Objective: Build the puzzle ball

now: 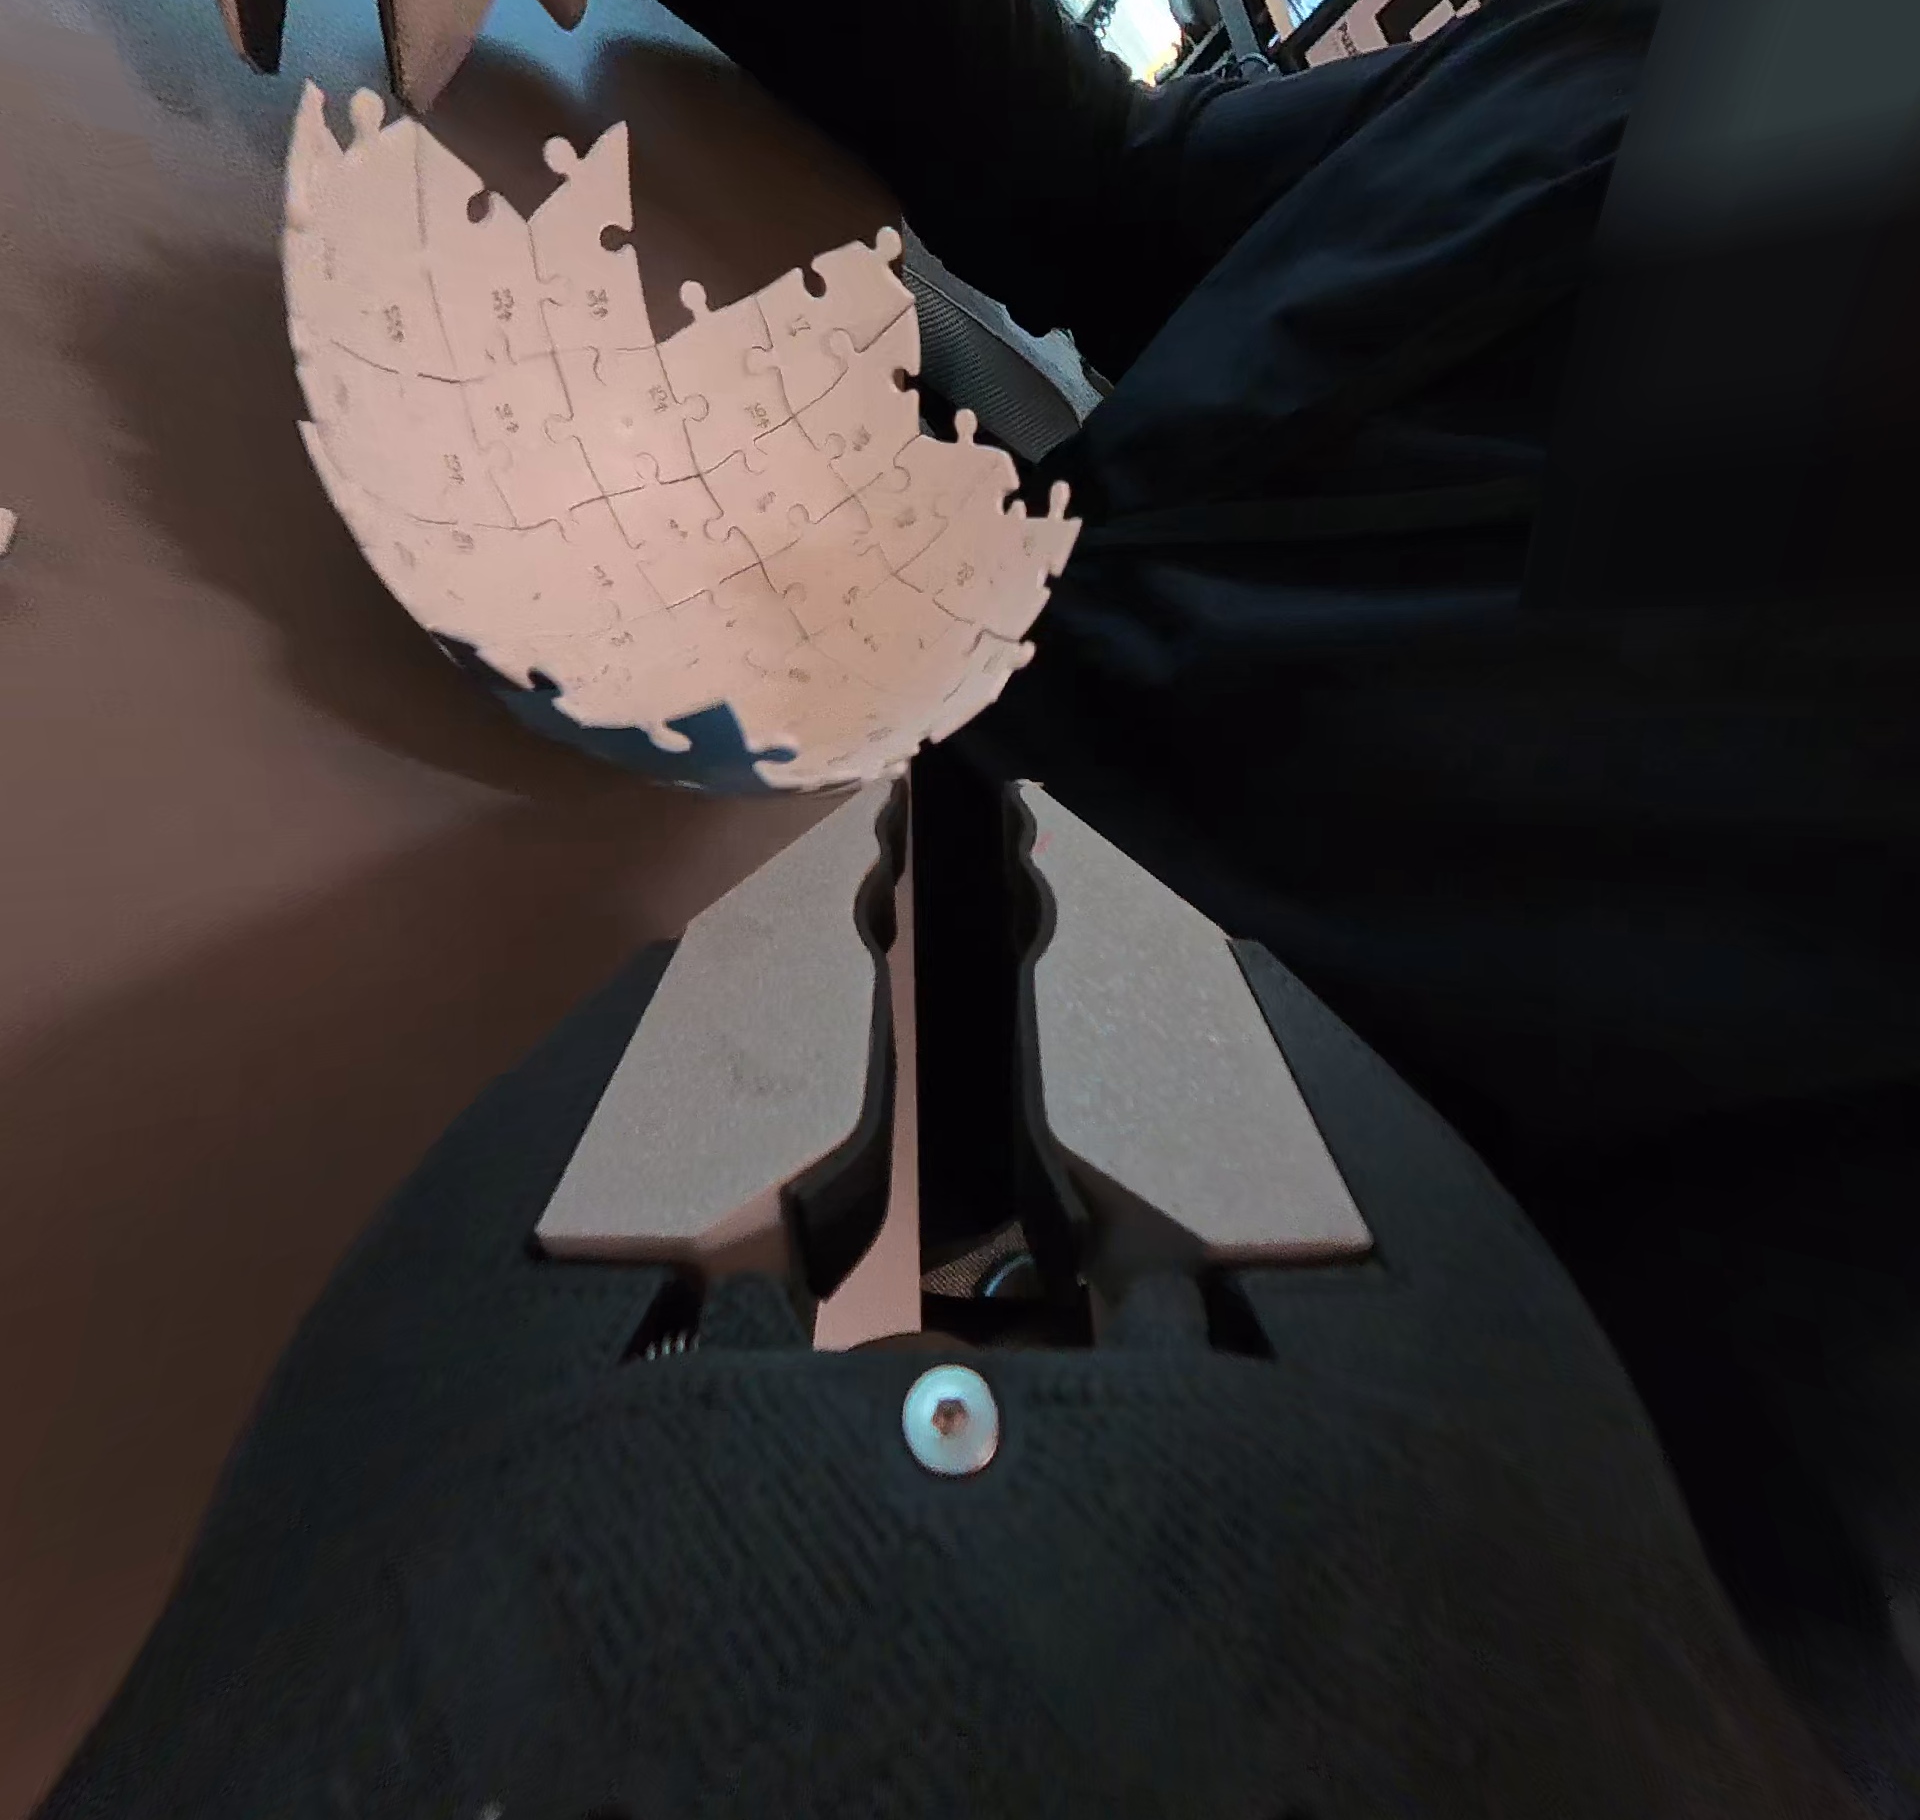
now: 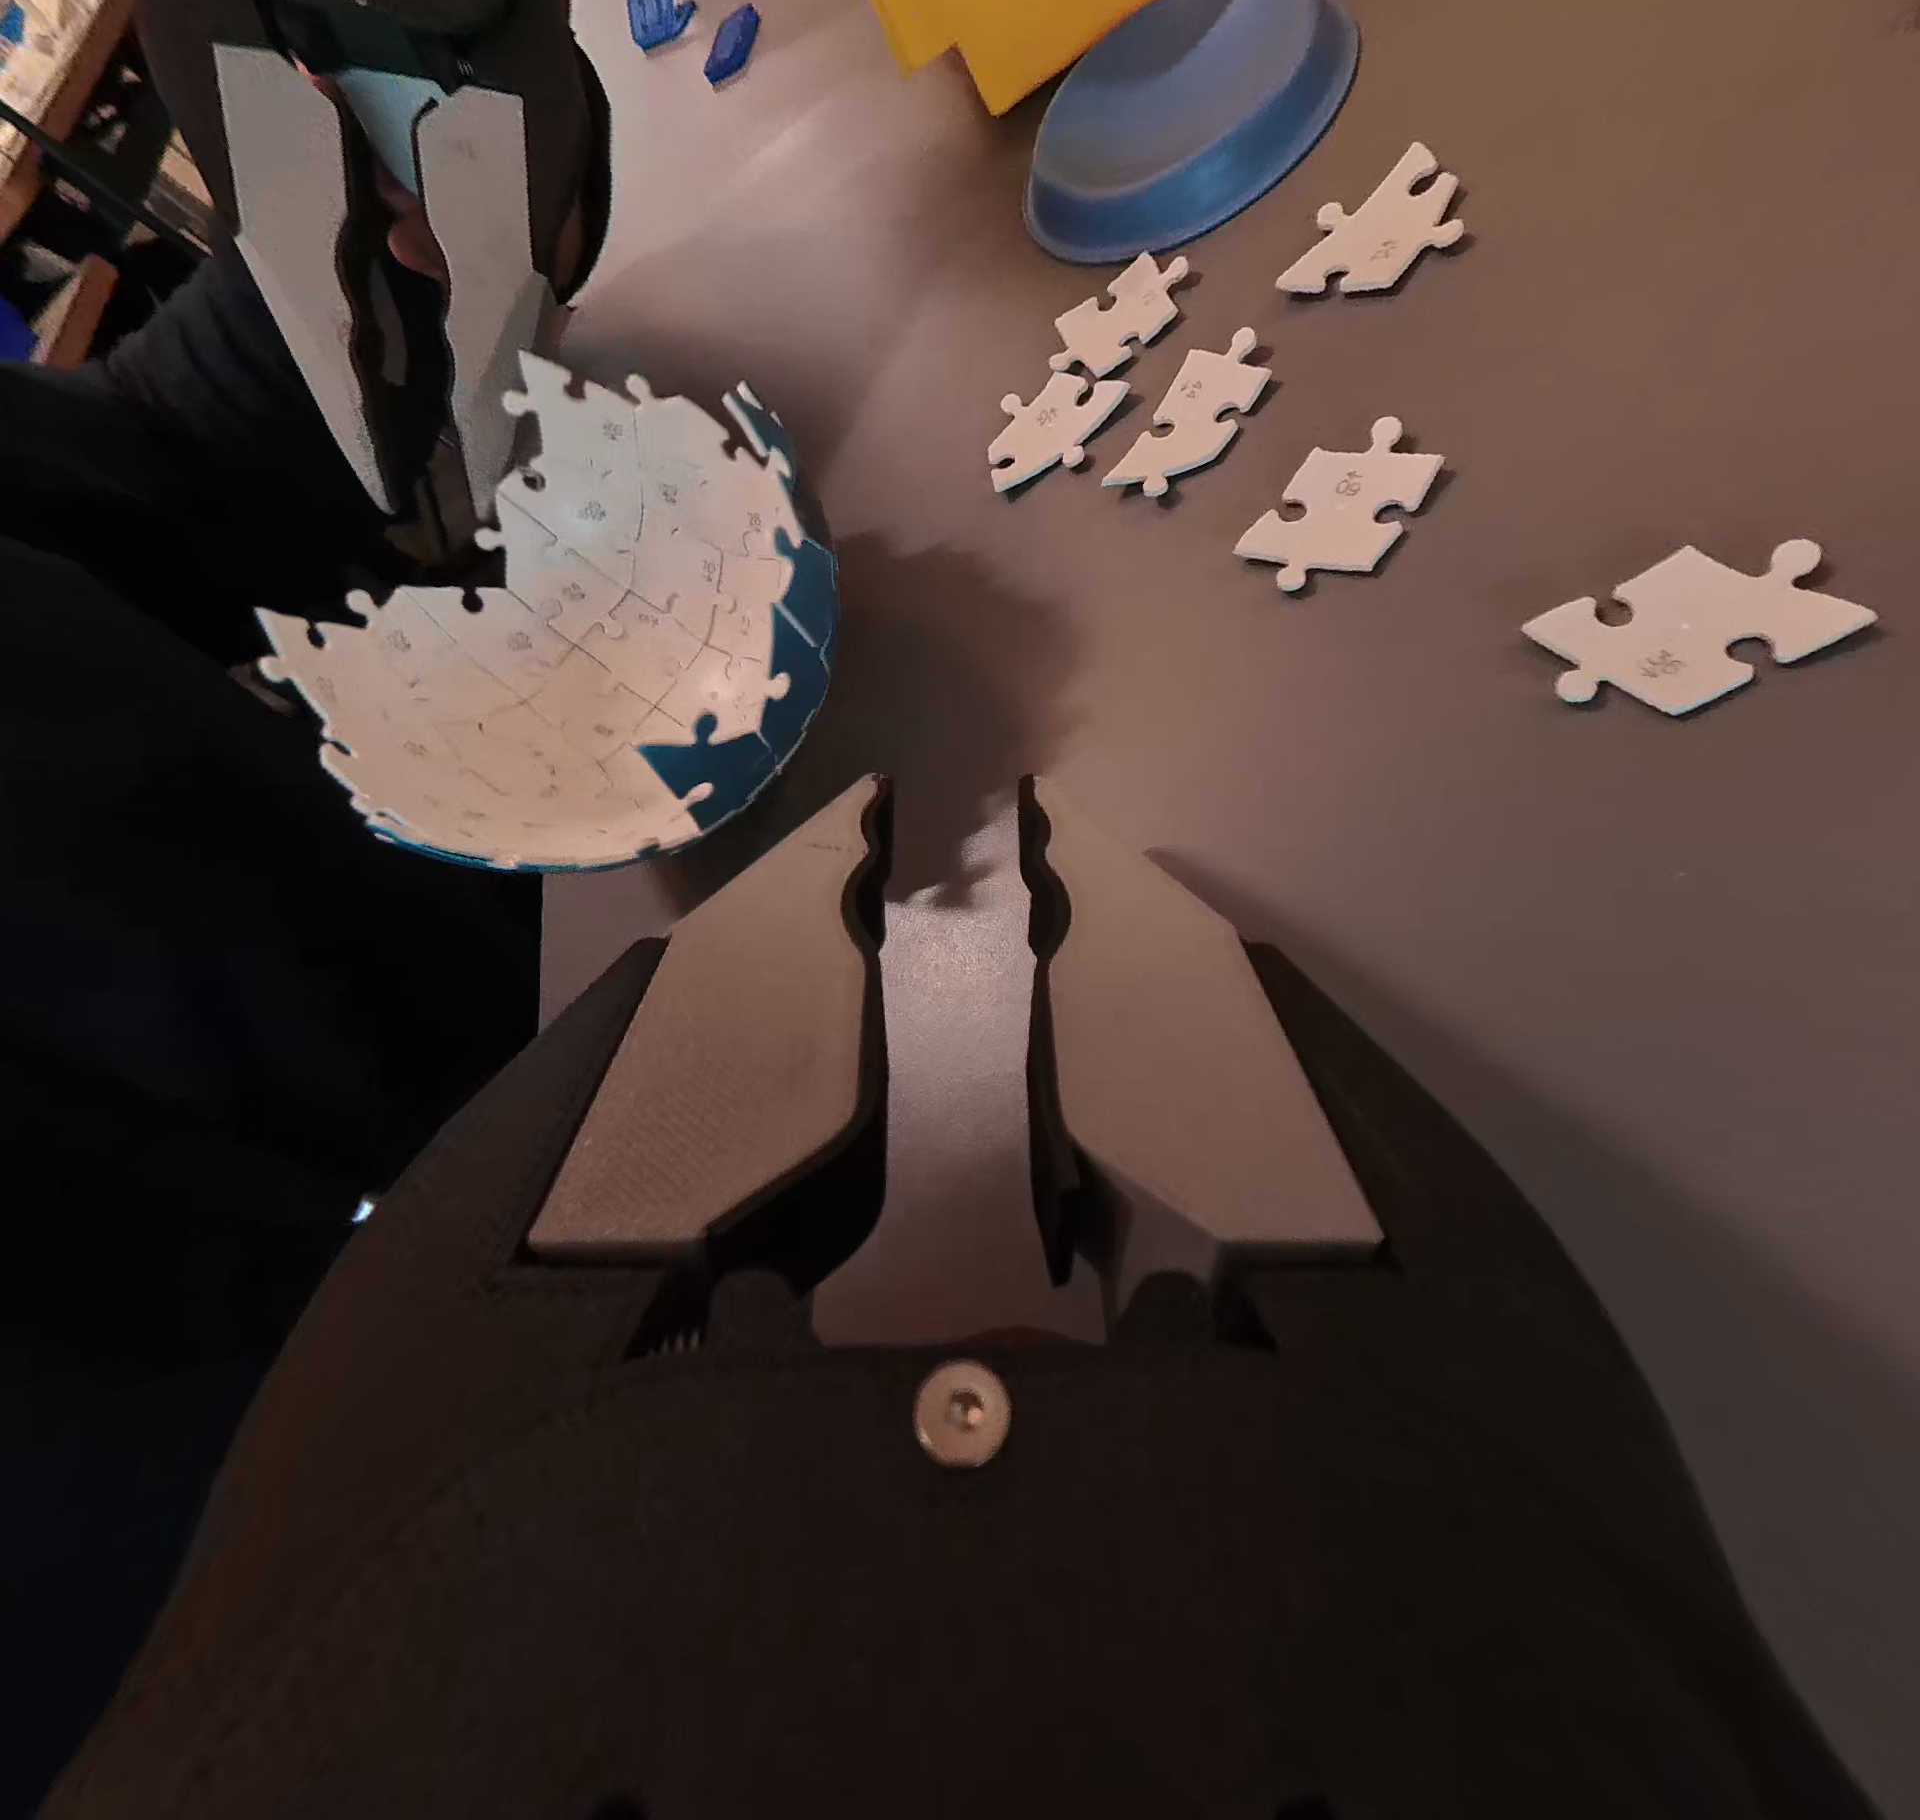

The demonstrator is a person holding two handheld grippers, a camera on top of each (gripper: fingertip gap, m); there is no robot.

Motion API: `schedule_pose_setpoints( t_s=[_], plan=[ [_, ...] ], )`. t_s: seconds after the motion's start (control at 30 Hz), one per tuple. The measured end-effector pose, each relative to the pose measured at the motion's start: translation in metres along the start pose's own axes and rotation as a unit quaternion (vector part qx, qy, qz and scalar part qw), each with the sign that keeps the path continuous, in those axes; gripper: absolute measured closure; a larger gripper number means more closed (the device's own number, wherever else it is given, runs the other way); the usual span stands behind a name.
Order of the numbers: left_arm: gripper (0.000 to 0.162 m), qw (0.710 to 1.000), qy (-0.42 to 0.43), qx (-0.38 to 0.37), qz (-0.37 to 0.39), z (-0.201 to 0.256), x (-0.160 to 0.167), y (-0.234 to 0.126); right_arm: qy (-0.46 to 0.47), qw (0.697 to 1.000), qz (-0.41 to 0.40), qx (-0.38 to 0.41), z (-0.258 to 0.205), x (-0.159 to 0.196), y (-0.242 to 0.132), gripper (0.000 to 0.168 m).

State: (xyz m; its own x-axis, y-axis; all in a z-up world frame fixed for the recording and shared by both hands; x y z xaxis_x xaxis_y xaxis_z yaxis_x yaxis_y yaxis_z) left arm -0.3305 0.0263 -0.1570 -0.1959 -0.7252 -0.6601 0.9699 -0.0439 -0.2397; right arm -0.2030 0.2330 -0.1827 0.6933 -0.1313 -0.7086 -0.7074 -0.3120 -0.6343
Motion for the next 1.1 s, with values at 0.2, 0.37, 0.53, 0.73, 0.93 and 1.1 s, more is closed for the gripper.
schedule_pose_setpoints(
  t_s=[0.2,0.37,0.53,0.73,0.93,1.1],
  plan=[
    [0.146,1.0,0.002,0.005,-0.01,0.002,-0.001,0.008,-0.008,0.999,0.02,-0.032,-0.017,-0.001,-0.018,0.143],
    [0.146,1.0,0.002,0.005,-0.012,0.003,-0.001,0.011,-0.073,0.995,0.037,-0.062,-0.043,0.005,-0.024,0.138],
    [0.145,1.0,0.002,0.009,-0.015,0.004,0.0,0.015,-0.083,0.993,0.035,-0.071,-0.051,0.01,-0.017,0.133],
    [0.144,1.0,0.0,0.018,-0.025,0.01,0.002,0.018,-0.09,0.995,0.022,-0.039,-0.043,0.01,-0.011,0.135],
    [0.143,0.998,0.016,0.032,-0.042,0.025,0.009,0.021,-0.101,0.994,0.005,-0.034,-0.037,0.002,-0.004,0.136],
    [0.141,0.997,0.023,0.056,-0.05,0.038,0.018,0.021,-0.107,0.994,-0.003,-0.033,-0.034,-0.007,0.002,0.136]
  ],
)
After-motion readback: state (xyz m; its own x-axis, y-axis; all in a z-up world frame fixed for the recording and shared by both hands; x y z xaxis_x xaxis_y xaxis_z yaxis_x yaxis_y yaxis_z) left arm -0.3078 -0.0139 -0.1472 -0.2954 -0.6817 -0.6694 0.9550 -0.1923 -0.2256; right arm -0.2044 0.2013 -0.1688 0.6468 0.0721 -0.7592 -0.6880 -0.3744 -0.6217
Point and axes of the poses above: each gripper's, where its closed fingertips meet, y out along the fingers, x out of its underside, z = x × y across the jaws, the point moved 6 cm from there along -y, back along the fingers, and after that the axes turned 14 degrees about x, right-handed, at the moved point
